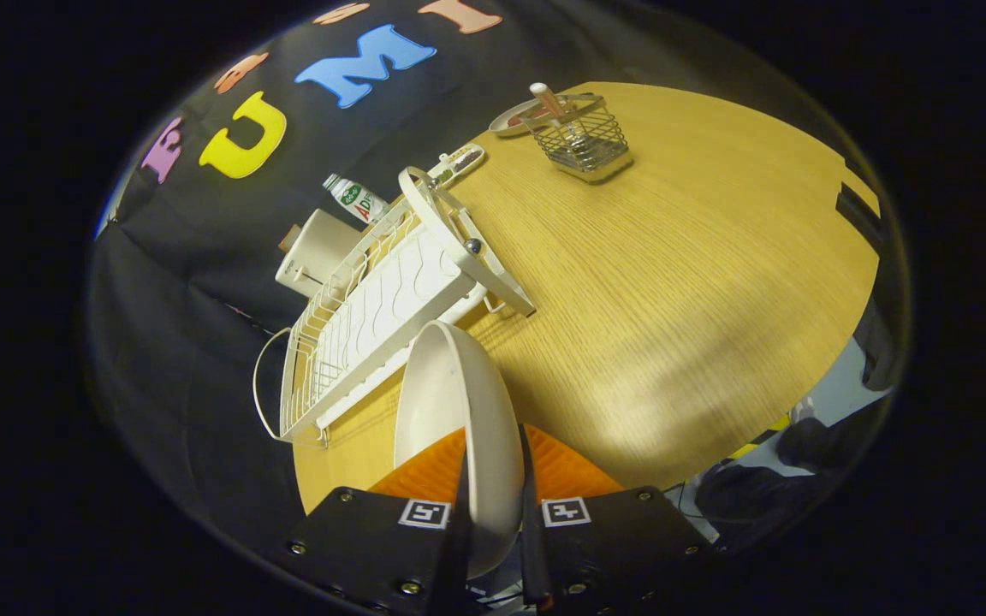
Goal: Take the plate from the dish rack, then take the spoon from the basket and place it into the plate.
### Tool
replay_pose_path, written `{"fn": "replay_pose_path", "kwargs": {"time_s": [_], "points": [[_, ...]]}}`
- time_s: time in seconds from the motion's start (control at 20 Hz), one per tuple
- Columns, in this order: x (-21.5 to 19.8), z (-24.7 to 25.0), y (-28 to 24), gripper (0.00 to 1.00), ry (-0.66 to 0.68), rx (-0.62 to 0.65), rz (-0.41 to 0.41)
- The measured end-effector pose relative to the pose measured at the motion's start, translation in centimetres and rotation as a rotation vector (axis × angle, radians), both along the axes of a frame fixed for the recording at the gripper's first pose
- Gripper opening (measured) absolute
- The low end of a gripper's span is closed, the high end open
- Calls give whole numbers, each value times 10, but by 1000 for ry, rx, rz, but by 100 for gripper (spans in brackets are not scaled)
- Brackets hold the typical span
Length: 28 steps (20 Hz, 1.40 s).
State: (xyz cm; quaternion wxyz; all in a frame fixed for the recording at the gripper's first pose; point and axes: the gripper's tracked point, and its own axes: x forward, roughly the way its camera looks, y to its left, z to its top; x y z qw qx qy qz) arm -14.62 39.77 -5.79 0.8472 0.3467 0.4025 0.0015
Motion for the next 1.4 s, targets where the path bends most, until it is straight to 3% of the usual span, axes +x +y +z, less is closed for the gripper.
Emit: {"fn": "replay_pose_path", "kwargs": {"time_s": [0.1, 0.4, 0.8, 1.4], "points": [[6, -10, -1, 27, 22, -9, 0], [0, -32, -16, 51, 86, -154, 21], [7, -18, -38, 52, 43, -245, -11], [77, 84, -121, 51, -137, -584, -162]]}}
